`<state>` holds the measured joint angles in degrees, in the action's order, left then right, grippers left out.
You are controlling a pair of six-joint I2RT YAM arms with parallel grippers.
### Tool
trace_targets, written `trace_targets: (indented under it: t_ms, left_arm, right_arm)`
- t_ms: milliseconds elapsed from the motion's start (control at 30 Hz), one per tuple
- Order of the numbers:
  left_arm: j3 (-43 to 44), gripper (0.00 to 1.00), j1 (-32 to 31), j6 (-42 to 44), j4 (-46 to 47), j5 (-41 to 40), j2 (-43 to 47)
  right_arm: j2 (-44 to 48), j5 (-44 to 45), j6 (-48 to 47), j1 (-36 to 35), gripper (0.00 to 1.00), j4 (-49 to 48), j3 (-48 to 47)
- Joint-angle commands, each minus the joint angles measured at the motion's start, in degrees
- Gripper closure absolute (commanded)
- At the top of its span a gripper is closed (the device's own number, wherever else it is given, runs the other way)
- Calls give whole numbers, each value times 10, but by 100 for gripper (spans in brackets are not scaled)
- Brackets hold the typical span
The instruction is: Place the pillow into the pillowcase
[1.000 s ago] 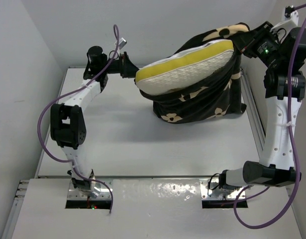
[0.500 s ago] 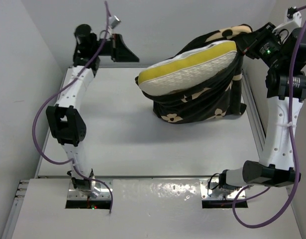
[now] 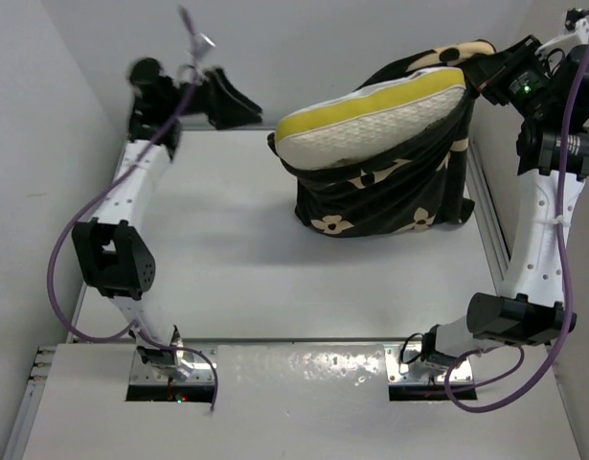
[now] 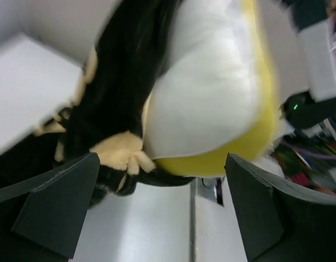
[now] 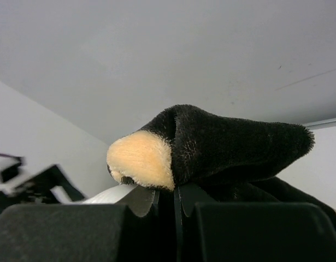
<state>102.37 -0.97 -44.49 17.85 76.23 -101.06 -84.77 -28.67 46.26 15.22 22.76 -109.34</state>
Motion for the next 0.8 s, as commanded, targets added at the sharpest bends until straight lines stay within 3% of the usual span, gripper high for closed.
trace_targets:
  t_ms: [0,67,133,300,400,467,600,700,767]
  left_arm:
    - [-48,0,-47,255,-155,-54,25]
    - [5,0,-59,358,-287,-129,12]
    - [18,0,-54,351,-294,-152,-5]
    - [-44,0,-61,203,-146,-107,-23]
    - [-81,0,-94,179,-91,-74,-20]
    - [-88,0,-111,204,-111,-51,-21]
    - [-91,0,-114,264,-163,-13,-22]
    - [-92,0,-117,309,-221,4,-29]
    - [-92,0,-129,362,-285,22,-35]
  right_arm:
    - [36,-29,-26,-2,100,-15,7]
    - [43,-35,-48,0,100,8,9]
    - [57,-43,-62,0,100,16,25]
    - [94,-74,-88,1,100,35,82]
    - [125,-168,-143,1,100,36,136]
    - [158,-248,-209,2,100,51,174]
    - [205,-262,-268,20,100,96,303]
    - [245,-249,-261,35,100,84,402]
    - [273,-252,-230,49,100,20,470]
